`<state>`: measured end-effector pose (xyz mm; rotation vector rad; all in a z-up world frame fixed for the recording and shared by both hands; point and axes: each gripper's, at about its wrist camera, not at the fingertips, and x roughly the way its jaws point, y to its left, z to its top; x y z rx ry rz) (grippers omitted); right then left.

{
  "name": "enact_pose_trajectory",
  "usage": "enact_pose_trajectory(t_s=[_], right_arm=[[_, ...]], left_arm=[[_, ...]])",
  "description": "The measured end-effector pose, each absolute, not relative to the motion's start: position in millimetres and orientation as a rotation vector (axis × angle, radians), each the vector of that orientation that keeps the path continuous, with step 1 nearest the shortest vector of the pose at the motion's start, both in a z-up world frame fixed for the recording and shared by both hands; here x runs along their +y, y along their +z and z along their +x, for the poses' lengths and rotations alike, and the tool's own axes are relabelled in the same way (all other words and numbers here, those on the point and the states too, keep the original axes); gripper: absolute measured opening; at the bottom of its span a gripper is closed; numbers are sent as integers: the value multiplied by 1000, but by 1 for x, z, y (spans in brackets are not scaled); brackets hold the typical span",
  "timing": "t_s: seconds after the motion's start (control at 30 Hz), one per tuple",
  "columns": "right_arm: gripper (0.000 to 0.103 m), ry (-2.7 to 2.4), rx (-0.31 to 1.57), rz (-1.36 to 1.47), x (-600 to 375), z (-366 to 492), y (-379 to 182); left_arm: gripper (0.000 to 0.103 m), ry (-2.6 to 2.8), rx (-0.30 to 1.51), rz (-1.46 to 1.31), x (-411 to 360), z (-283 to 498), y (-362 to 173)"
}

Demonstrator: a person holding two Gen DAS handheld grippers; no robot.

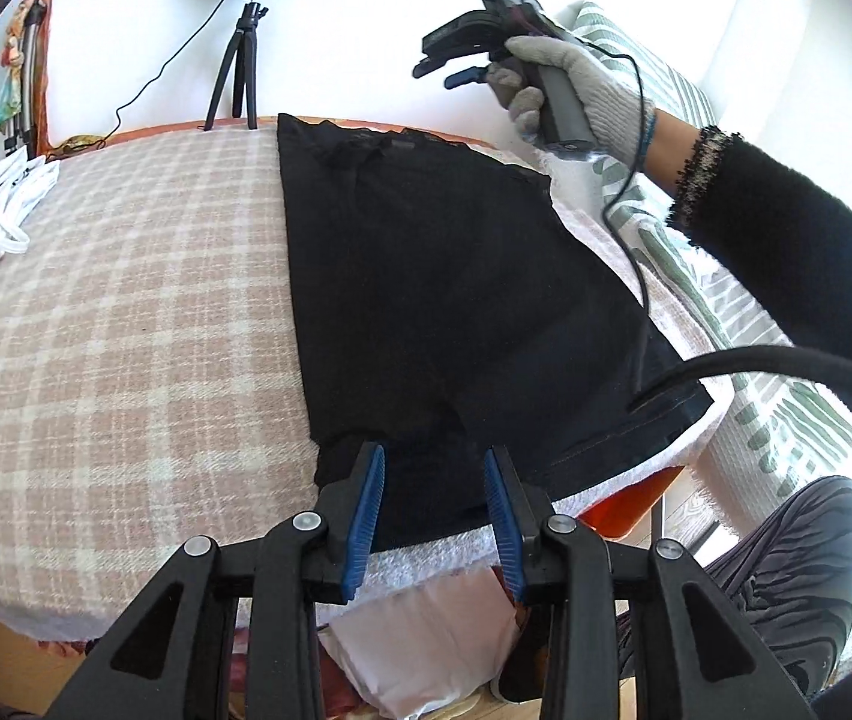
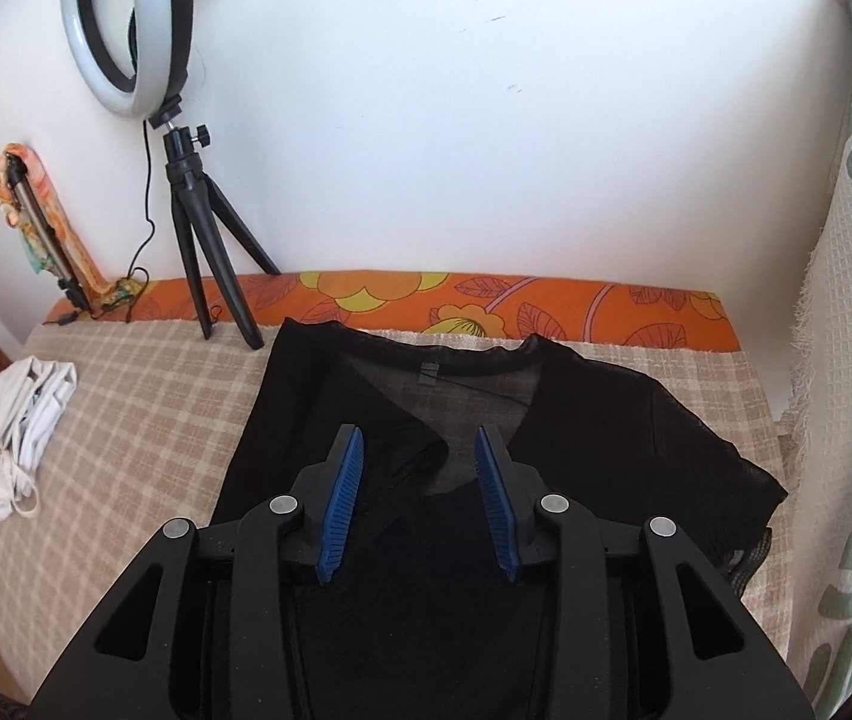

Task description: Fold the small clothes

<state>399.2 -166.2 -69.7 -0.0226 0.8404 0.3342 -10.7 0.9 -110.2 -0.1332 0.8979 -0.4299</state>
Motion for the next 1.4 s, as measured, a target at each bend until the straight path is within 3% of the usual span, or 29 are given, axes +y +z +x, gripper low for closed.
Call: enact_pose_trajectory(t_s=[0.27, 0.73, 1.07, 1.2, 1.4], right_arm=[[41, 329, 777, 28, -246, 319, -31], [41, 222, 776, 100, -383, 230, -32], [43, 224, 835, 134, -420, 236, -62], [46, 238, 871, 151, -427, 254, -76], [46, 253, 914, 181, -432, 287, -95]], left_arm=[[33, -412, 867, -83, -12, -27, -104], [34, -565, 805, 76, -124, -12, -109], [37, -766, 839, 127, -232, 4, -129], [50, -816, 846, 186, -268, 3, -139], [47, -798, 852, 241, -300, 12, -150]])
